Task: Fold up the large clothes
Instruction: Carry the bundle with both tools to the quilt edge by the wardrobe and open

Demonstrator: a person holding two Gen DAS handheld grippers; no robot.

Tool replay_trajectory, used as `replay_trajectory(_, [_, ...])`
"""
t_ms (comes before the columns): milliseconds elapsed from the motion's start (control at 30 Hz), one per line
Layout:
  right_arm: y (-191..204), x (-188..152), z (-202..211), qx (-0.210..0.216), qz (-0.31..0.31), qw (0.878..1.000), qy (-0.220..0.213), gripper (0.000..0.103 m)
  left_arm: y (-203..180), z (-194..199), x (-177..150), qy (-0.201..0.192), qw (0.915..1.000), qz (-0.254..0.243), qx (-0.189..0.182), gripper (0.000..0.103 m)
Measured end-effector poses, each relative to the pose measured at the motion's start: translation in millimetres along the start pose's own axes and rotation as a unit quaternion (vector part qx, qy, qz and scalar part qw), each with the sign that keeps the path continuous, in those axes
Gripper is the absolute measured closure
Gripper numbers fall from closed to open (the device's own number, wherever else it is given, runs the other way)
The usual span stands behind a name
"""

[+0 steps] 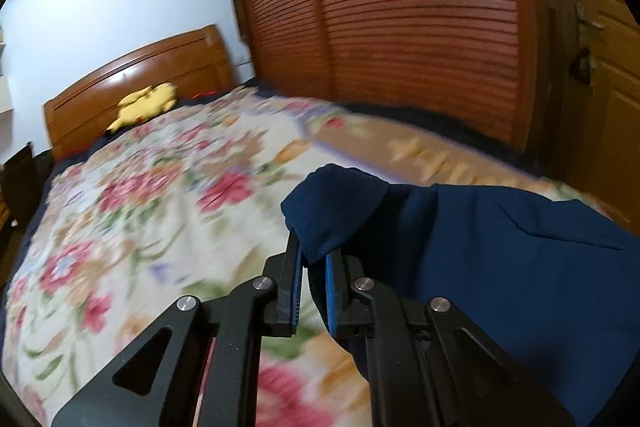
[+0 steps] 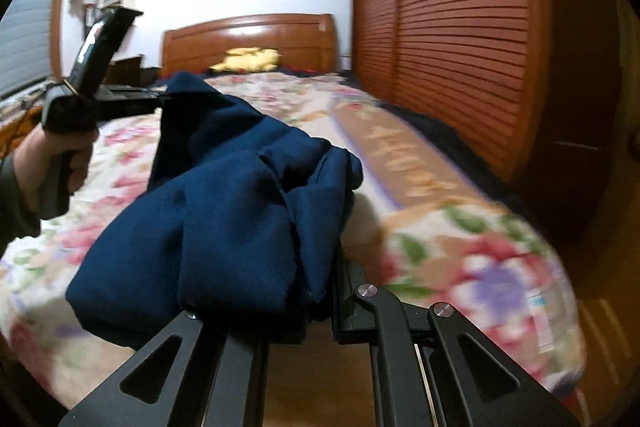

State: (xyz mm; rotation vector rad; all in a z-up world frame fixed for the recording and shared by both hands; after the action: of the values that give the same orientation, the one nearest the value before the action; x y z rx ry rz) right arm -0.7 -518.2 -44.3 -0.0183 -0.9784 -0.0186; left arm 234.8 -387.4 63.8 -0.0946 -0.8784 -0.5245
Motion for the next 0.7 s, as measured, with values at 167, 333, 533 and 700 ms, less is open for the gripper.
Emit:
replay_trajectory(167, [-64.5,13.8,17.1,-0.067,-0.008,0.998,-0.001,0.096,-62.9,-13.3,40.9,-0.016,0.9986,-0.001,-0.051,0.092])
replay_trajectory(333, [-119.0,11.1,34.6,-0.12,-0.027,0.992,0.007,0.096,-125.3,-17.8,62.7,-0.027,0.9949,-0.022,-0.095,0.092])
replay_trajectory(533, [-166.2,-2.9,14.2,-0.143,-0.063,0.986,0.061,0.093,-162.7,-40.4,41.4,0.016,0.9939,-0.054,-0.096,0.087])
replay_trajectory(700, [-168.7,-17.5,14.6,-0.152,-0.096,0.981,0.076,0.075,-152.5,-25.8,13.0,0.017,0.9922,-0.067,-0.104,0.051])
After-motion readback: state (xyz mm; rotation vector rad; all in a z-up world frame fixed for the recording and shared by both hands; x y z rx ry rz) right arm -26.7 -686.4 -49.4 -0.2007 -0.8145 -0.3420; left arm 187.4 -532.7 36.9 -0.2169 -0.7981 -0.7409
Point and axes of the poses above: each gripper's, at about its wrist camera, not at the fingertips, and z roughly against the way its jaws point, y to its left, x to its top, the point moved 2 cm from there along -z, roughly the way its jaws point, and after that the axes turned 9 degrees about y, right-handed, at the moved point
